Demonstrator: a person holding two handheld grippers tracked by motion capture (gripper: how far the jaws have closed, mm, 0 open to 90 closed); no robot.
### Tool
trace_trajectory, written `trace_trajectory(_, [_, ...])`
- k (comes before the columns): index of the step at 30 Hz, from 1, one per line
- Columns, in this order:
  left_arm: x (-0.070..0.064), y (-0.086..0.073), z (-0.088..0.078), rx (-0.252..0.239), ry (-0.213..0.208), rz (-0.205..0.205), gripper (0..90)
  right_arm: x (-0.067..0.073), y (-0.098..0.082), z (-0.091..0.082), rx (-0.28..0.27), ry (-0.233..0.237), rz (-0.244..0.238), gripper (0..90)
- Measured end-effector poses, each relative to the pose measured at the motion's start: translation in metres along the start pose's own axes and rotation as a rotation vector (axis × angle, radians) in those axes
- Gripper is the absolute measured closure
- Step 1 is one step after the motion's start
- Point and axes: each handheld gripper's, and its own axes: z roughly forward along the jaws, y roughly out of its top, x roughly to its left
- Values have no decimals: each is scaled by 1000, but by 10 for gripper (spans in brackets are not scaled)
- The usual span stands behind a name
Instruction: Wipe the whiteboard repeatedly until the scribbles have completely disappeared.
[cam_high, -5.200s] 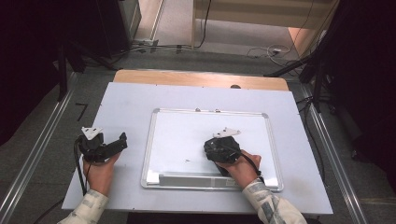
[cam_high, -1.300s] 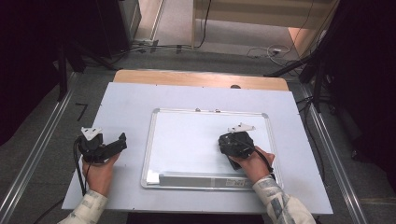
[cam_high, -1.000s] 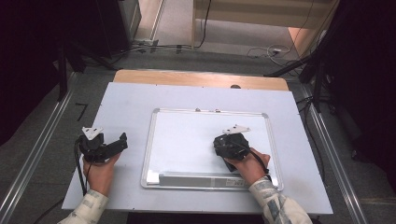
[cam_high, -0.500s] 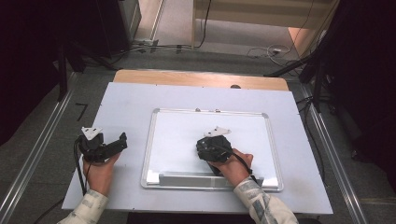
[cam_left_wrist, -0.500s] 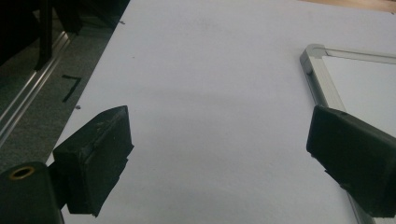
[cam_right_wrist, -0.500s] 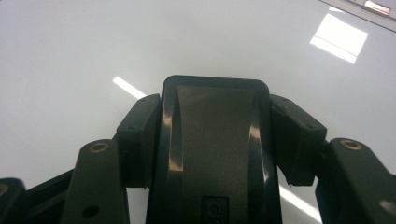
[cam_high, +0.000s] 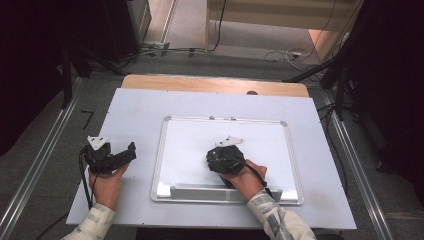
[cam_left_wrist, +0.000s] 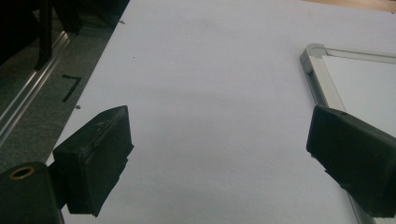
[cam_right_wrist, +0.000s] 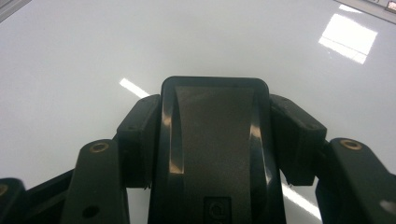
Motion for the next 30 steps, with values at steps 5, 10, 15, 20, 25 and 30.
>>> trace_trajectory(5, [0, 0, 0, 0, 1, -2, 73, -1, 0, 0, 3, 3, 7, 379])
trace_trajectory(10, [1, 0, -1, -1, 0, -4, 73, -5, 0, -1, 9, -4, 2, 380])
trace_trajectory(15, [2, 0, -1, 1, 4, -3, 73, -21, -4, -5, 11, -23, 22, 380])
trace_trajectory(20, [1, 0, -1, 0, 3, -5, 73, -39, -10, -11, 15, -49, 44, 380])
trace_trajectory(25, [1, -1, 0, 6, 5, -1, 73, -54, -15, -15, 11, -51, 70, 376])
trace_trajectory(30, [1, -1, 0, 6, 4, -1, 73, -58, -16, -16, 10, -37, 100, 371])
